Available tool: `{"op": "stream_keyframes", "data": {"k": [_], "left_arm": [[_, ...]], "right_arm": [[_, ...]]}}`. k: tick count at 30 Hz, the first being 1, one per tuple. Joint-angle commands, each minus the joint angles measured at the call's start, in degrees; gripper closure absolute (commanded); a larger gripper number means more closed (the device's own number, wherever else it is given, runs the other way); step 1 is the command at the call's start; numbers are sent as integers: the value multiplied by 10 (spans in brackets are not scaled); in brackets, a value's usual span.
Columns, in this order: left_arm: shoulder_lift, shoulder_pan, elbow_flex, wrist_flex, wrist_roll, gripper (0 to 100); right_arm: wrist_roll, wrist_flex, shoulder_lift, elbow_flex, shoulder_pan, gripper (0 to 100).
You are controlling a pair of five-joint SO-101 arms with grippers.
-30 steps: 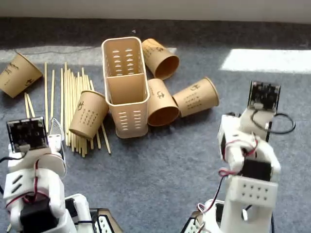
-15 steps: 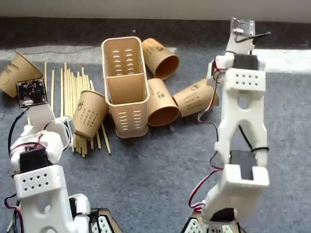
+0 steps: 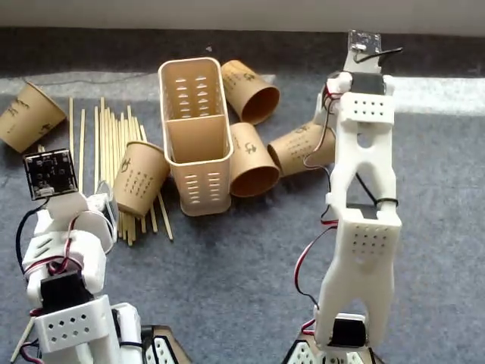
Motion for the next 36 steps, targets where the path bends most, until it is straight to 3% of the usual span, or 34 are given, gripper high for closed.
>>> {"op": "stream_keyframes", "data": {"k": [1, 15, 24, 28, 32, 36], "left_arm": [[-12, 6, -2, -9, 3, 828], [-12, 8, 0, 4, 3, 827], [-12, 9, 2, 4, 3, 826], [-12, 9, 2, 4, 3, 825], [-12, 10, 2, 4, 3, 825], [-12, 39, 15, 0, 3, 826]], "right_arm": [[-3, 32, 15, -23, 3, 822], [8, 144, 22, -29, -73, 822], [149, 160, 23, -22, -66, 822], [212, 160, 18, 49, -65, 826], [255, 157, 19, 82, -50, 996], [262, 160, 17, 7, -2, 995]]}}
